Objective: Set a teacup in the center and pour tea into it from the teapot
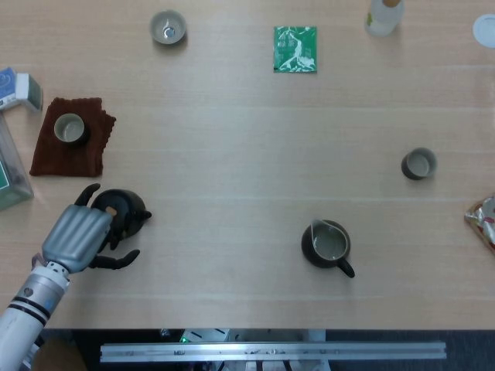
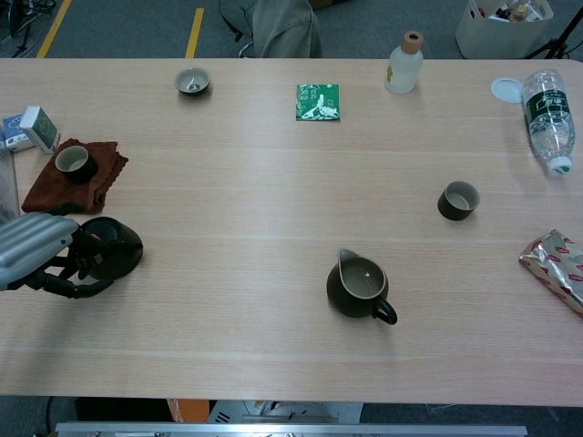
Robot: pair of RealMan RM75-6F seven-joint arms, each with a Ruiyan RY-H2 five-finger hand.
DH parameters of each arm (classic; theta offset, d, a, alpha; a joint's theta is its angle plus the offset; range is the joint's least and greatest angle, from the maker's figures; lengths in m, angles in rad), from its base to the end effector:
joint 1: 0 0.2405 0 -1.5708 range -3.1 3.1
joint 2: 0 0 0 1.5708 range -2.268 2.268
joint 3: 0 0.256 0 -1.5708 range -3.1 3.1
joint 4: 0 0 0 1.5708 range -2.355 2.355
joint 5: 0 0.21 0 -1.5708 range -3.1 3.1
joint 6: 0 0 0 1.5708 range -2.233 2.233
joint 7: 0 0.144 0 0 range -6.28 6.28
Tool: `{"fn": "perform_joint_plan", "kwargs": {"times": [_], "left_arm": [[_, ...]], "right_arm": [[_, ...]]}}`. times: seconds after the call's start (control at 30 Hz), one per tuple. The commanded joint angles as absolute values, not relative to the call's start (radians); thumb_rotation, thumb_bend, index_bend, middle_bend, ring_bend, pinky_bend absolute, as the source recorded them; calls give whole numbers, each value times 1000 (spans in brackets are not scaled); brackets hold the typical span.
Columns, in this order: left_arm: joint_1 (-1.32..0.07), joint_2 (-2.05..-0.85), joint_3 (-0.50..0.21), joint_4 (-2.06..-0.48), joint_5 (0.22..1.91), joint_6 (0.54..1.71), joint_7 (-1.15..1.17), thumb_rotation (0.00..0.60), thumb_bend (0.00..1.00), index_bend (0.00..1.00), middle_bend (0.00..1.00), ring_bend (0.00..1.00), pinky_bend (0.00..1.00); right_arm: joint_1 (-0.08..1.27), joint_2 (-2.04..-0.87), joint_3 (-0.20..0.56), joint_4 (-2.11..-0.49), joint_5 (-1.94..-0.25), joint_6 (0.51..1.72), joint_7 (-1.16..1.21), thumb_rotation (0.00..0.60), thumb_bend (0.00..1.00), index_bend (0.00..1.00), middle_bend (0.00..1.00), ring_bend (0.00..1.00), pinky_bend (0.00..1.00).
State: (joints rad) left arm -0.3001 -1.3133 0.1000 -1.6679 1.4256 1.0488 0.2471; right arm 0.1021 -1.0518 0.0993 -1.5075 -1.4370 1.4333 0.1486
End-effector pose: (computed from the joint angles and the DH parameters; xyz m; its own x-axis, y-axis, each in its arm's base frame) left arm -0.2712 0.1831 0.0198 0.4533 0.4840 0.7485 0.8911 -0.2675 -0.3667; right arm -0.3385 -0.1988 0.1992 0.4038 0.0252 0.9145 -0.9141 0.0500 0.4023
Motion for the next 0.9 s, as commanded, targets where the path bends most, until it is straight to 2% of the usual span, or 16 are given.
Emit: {"fn": "perform_joint_plan", "kwargs": {"times": [0.03,0.13,0.2,0.37,0.47,0.63,0.77,0.9], "left_arm": [[-304,-1314,95,-1674,1418,1046,239,236,201,694,800,557,67],[-308,-1314,88,-1678,1408,1044,227,140,174,714,819,575,68],[-307,-1319,82,-1677,1403,1051,224,105,166,730,837,592,67],[-302,-1337,63,-1670,1375,1071,227,97,163,785,894,649,68],[-299,-1350,50,-1666,1356,1085,233,140,163,815,929,689,68],[-307,-1357,40,-1666,1331,1074,235,150,163,851,965,735,67],[-314,-1360,33,-1670,1328,1075,244,146,163,871,985,764,68],[-321,-1360,28,-1674,1335,1083,250,113,163,895,1000,796,68]], "right_arm": [[102,-1053,101,-1506,-1435,1433,148,600,107,318,314,168,239],[104,-1055,102,-1504,-1434,1429,147,600,106,318,314,168,245],[105,-1056,103,-1503,-1432,1428,147,600,107,318,314,168,246],[106,-1059,105,-1500,-1429,1427,146,600,107,318,314,168,246],[106,-1060,106,-1498,-1427,1425,145,600,107,318,314,168,246],[105,-1062,108,-1494,-1422,1423,146,600,107,318,314,168,246],[103,-1063,110,-1492,-1419,1426,148,600,107,318,314,168,246],[100,-1064,111,-1489,-1418,1429,151,600,107,318,314,168,246]]}}
